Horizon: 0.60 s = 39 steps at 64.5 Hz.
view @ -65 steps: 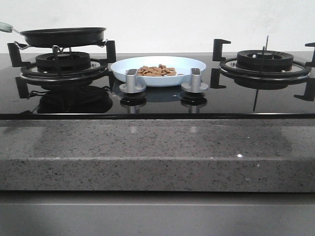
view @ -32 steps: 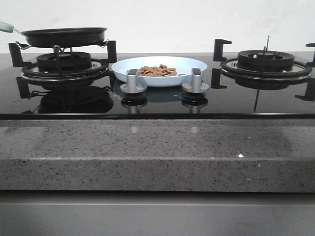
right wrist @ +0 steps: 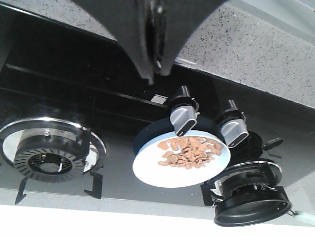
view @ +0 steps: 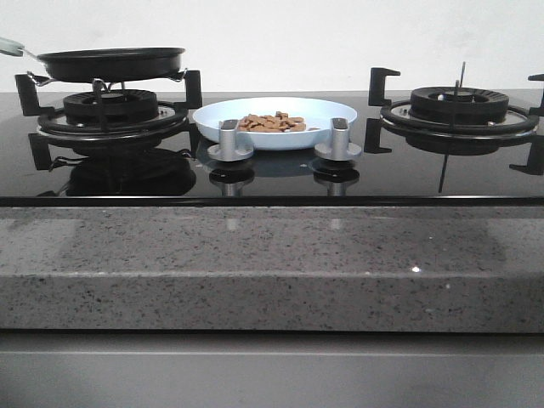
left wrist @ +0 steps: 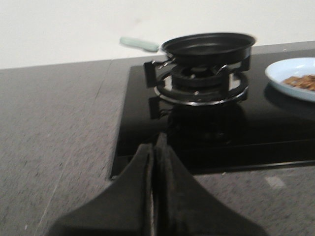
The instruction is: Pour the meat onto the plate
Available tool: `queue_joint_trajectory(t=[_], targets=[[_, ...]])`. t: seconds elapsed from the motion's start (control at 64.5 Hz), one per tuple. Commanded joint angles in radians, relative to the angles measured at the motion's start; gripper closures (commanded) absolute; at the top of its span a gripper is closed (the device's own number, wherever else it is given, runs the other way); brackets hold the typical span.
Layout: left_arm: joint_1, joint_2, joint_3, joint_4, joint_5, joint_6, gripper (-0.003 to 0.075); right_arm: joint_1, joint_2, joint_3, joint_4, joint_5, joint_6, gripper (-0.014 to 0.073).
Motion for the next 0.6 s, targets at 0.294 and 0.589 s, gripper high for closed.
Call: queue_joint_trajectory(t=[0.294, 0.589], targets=[[0.071, -0.098, 0.176, -0.020, -0.186, -0.024, 0.0741, 0.000, 0.005, -0.027, 0.013, -0.069, -0.011, 0.0654], [0.071, -0.098, 0.176, -0.047, -0.190, -0.024, 0.0741, 0.000, 0.005, -0.027, 0.013, -0.069, -0.011, 0.0654]])
